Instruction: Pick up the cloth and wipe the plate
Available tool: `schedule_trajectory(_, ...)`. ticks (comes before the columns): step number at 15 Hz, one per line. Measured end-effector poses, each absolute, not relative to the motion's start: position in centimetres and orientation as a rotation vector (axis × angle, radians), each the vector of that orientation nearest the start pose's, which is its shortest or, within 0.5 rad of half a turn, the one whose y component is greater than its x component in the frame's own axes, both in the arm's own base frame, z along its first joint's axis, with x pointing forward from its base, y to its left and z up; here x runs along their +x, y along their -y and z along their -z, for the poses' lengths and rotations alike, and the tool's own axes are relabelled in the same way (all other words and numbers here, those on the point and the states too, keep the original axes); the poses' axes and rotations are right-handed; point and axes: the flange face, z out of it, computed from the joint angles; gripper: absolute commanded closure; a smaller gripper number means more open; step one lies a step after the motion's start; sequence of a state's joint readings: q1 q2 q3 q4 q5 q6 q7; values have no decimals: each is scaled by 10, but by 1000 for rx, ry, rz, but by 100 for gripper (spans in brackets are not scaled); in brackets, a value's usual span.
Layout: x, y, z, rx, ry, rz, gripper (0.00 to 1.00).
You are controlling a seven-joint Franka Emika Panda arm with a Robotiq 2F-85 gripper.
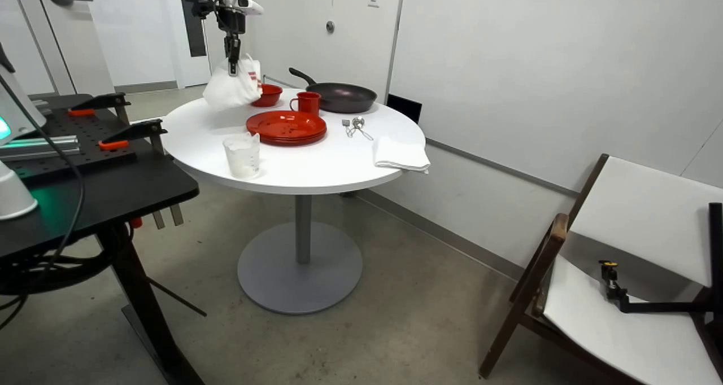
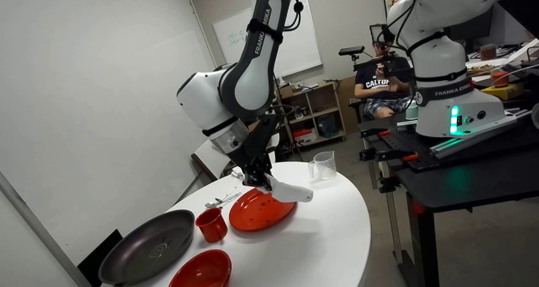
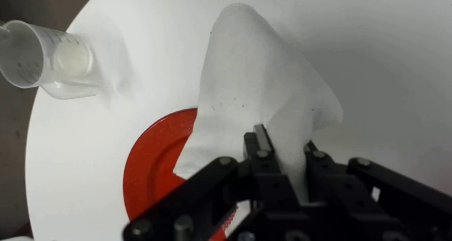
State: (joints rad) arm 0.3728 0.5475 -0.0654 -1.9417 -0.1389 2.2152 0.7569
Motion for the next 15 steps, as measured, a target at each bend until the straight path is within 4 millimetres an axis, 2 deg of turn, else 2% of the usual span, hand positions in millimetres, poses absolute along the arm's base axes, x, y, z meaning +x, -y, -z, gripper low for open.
schedule_trajectory(4,567,-148,-200,-3285,-744,-234,95)
schedule_trajectory(6,576,-140,-206,-3247,-853,-174,95)
schedule_trajectory(12,621,-121,-220,-3161,-1069,-71,94)
schedule_trajectory(15,644,-109,-216,-3118,-1177,-127,94)
